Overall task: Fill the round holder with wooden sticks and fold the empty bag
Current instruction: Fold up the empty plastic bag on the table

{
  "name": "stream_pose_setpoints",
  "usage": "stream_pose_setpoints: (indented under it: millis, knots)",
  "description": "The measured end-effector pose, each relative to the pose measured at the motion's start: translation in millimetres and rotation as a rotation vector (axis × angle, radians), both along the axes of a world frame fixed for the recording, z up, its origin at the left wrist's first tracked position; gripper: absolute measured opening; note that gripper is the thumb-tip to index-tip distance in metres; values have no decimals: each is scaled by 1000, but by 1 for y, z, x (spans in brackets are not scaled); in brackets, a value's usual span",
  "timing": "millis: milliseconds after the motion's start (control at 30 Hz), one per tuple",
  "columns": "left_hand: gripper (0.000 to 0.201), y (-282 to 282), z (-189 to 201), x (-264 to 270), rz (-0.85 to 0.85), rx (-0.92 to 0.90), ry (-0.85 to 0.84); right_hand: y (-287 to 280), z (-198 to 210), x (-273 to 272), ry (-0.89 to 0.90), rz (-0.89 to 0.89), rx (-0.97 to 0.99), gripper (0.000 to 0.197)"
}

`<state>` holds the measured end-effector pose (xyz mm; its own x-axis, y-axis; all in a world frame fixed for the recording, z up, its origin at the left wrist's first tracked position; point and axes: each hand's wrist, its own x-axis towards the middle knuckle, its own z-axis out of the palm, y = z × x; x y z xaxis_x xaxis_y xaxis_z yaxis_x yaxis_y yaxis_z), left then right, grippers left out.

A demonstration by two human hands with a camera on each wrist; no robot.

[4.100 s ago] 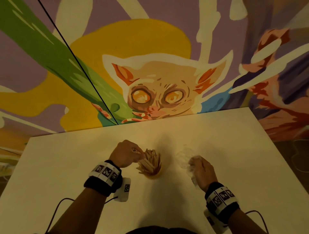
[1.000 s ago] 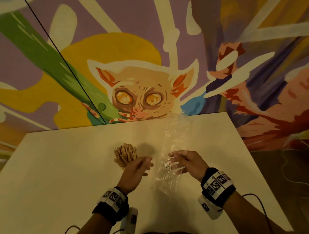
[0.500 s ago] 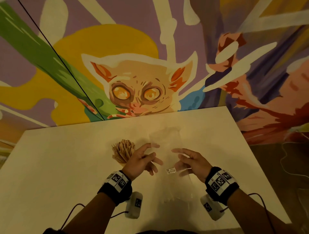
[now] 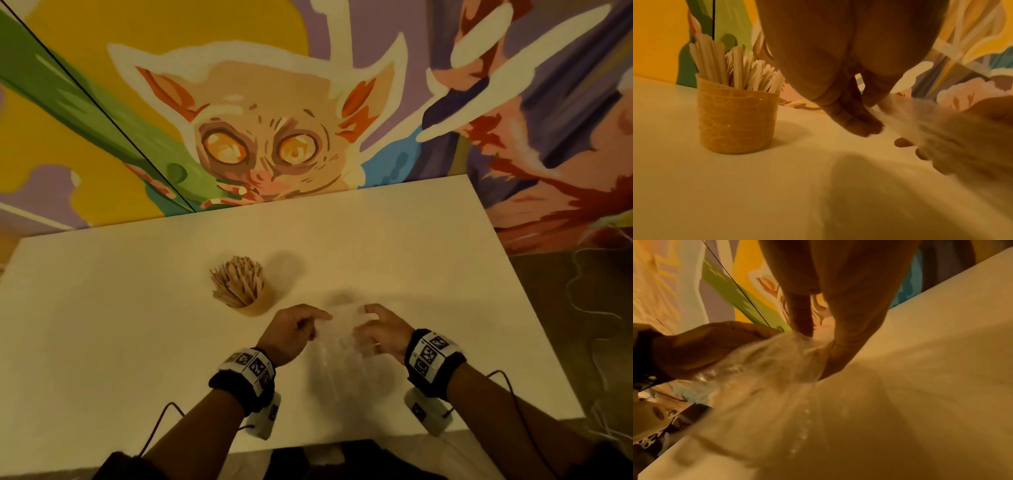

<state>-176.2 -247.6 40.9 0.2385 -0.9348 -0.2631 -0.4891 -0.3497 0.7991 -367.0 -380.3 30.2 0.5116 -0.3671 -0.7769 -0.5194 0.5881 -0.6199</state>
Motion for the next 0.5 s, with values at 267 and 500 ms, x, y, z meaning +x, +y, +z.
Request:
stream_pose_setpoints:
  millis: [267,500]
  knots:
    - [61,9,-41,-36,-317,88,-562,8,-44,26,101,-70,-175,58]
    - [76,10,-76,-44,-533,398,-716,22,-53,23,277,230,-668,74]
